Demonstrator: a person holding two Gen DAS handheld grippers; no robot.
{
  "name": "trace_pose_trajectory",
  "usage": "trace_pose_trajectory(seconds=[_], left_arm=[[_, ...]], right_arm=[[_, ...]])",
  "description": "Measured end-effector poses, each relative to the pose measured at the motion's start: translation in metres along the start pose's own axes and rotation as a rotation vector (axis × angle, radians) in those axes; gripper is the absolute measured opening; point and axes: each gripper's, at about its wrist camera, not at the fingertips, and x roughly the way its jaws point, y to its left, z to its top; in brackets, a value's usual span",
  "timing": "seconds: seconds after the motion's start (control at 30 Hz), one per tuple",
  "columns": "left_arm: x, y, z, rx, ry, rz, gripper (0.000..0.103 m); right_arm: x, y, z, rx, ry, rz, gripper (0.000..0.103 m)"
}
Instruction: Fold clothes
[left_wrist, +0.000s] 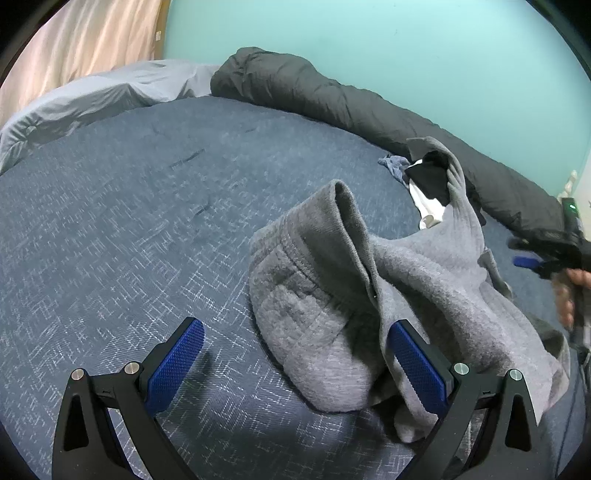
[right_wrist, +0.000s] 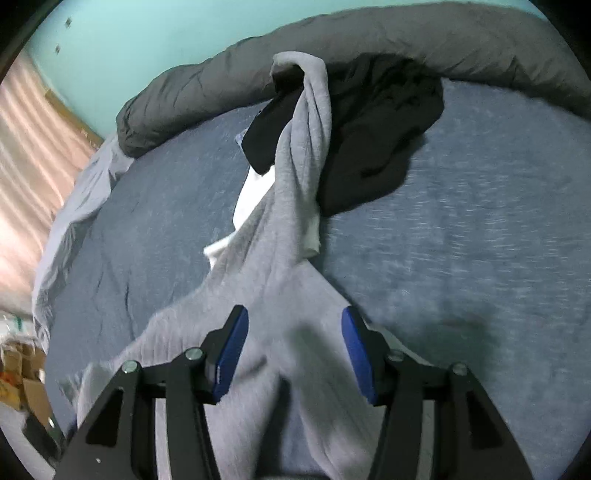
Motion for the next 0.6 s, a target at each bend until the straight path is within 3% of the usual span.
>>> trace_pose_trajectory(seconds=[0.17,0.23,0.27,0.3,0.33,0.47,0.6], left_arm=[[0.004,0.001,-0.001,0.002,0.01,-0.002,0.103],[0.004,-0.001,-0.002,0.016,0.011,-0.001,0.103],[0.005,-0.001,-0.002,0.018,0.012,0.0,0.103],[0.006,-0.002,-0.003,0.02,0.014,0.002,0.103],[0.008,0.0,-0.003,0.013,0.018,0.0,0.103],[0.007,-0.002,-0.003,0.018,0.018,0.008,0.103],[0.001,-0.003,-0.003,0.015,0.008,0.006,0.103]], right_arm=[[0.04,0.006,0.021,-0.003,0.035,-0.002,0.054],[0.036,0.009,0.019,-0.023,0.018,0.001,0.054],[0.034,0.011,0.017,-0.033,0.009,0.002,0.046],[0.031,0.012,0.016,-0.044,-0.001,0.004,0.019],[0.028,0.014,0.014,-0.054,-0.01,0.005,0.013],[0.018,0.02,0.008,-0.096,-0.048,0.012,0.007],[-0.044,0.016,-0.007,-0.099,-0.13,0.058,0.007]])
